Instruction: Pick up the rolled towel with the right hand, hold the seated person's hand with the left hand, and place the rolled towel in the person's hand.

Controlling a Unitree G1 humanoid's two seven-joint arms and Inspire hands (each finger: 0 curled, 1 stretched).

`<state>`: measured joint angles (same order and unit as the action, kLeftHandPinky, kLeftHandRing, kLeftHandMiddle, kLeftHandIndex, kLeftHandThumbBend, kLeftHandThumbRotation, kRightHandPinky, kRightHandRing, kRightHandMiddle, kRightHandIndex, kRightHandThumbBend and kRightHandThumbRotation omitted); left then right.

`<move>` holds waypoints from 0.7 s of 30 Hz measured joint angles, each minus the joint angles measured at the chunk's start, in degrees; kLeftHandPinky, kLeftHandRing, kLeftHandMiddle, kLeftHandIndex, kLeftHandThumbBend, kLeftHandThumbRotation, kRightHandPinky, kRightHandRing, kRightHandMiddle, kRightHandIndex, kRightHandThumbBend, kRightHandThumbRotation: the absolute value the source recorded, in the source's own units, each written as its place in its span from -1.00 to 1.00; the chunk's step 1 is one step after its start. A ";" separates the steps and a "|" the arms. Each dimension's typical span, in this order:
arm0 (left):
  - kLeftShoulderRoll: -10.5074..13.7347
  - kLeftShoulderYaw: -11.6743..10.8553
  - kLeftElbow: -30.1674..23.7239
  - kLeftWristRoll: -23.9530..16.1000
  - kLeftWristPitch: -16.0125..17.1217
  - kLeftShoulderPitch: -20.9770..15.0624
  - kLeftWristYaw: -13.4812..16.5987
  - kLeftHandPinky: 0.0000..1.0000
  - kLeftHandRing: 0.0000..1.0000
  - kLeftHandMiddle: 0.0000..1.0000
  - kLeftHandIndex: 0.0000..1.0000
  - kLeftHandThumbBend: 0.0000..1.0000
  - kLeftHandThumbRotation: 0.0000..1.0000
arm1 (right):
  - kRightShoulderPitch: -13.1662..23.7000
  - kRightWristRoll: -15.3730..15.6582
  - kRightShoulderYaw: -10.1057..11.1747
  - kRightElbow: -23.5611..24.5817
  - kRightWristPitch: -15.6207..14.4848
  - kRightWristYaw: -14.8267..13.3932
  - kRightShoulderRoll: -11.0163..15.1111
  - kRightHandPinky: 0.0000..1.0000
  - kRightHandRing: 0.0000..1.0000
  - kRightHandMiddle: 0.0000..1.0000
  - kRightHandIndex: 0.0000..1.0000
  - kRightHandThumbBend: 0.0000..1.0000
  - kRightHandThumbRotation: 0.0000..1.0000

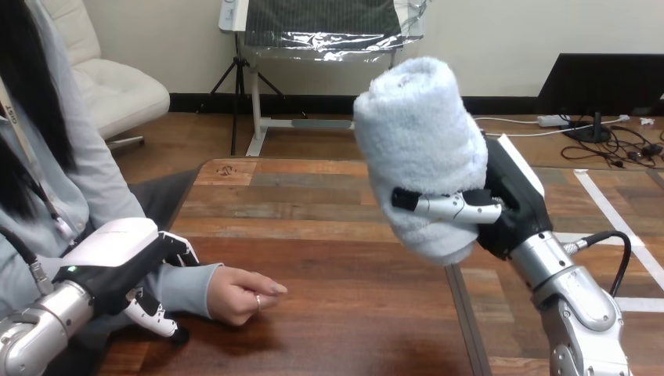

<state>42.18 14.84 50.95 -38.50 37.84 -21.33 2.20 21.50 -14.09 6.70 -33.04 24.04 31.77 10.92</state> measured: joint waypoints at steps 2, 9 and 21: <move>0.00 0.00 0.09 0.03 0.16 0.00 0.05 -0.11 -0.04 0.03 0.02 0.80 -1.00 | -0.13 -0.03 0.00 0.00 -0.07 0.34 -0.01 -0.46 -0.33 -0.13 -0.11 0.41 -1.00; -0.03 0.01 0.25 0.04 0.93 0.00 0.48 -0.24 -0.16 -0.07 -0.07 0.77 -1.00 | -0.23 -0.10 -0.18 -0.01 -0.51 0.97 -0.26 -0.42 -0.31 -0.14 -0.11 0.40 -1.00; -0.33 0.00 0.26 0.20 1.62 0.01 0.59 -0.42 -0.32 -0.18 -0.18 0.59 -1.00 | -0.20 1.76 -0.60 -1.06 -0.28 0.25 -1.39 -0.41 -0.29 -0.12 -0.11 0.44 -1.00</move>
<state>41.84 14.85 51.21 -38.30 39.46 -21.32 2.79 21.30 -12.33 6.10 -34.10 23.76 32.01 9.53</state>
